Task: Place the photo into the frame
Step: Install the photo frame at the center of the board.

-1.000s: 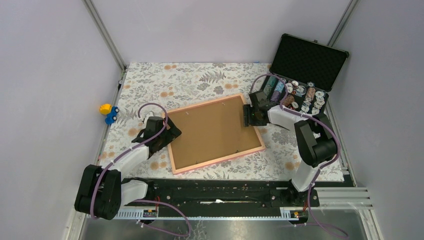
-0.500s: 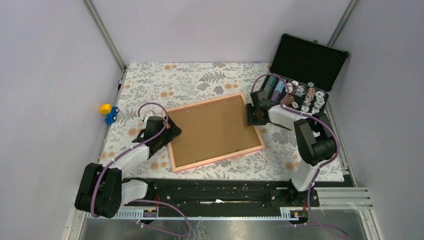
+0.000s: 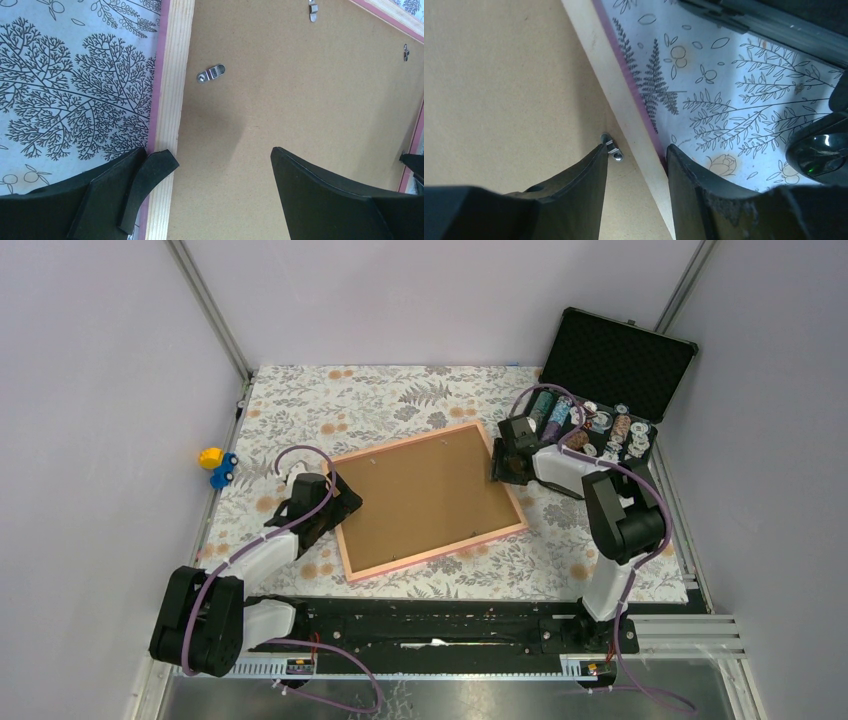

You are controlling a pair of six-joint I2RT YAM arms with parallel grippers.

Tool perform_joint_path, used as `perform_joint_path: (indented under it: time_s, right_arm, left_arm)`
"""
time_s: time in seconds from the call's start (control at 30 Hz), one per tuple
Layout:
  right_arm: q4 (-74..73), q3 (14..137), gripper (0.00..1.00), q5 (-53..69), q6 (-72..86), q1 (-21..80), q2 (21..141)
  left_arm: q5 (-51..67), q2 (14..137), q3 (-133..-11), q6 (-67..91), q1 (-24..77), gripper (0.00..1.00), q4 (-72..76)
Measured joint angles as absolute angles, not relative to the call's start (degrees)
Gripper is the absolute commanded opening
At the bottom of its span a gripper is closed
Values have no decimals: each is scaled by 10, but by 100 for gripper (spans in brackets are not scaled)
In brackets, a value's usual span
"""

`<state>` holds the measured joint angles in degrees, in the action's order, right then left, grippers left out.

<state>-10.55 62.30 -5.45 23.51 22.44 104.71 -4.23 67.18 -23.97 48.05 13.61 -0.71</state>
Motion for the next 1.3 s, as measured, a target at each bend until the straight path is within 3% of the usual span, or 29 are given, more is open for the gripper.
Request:
perform_joint_path:
  time_s: [0.13, 0.87, 0.93, 1.0, 1.07, 1.23, 1.3]
  right_arm:
    - [-99, 629, 0, -76, 287, 224, 1055]
    - [-48, 559, 1, -114, 535, 220, 1013]
    - [-39, 554, 12, -109, 536, 218, 1011]
    - [-31, 555, 32, -103, 518, 217, 1012]
    - [-31, 558, 46, -98, 491, 217, 1013]
    - [-57, 573, 66, -83, 407, 220, 1018]
    - [-73, 589, 66, -76, 373, 223, 1025]
  left_arm:
    - [-45, 672, -239, 481, 136, 98, -4]
    - [-60, 671, -234, 476, 136, 99, 4]
    - [-60, 671, -234, 472, 136, 99, 5]
    - [-57, 667, -234, 463, 136, 99, 1]
    - [-53, 657, -235, 452, 136, 99, -16]
    - [-34, 625, -271, 446, 141, 99, -106]
    - [-22, 620, -292, 454, 143, 99, -127]
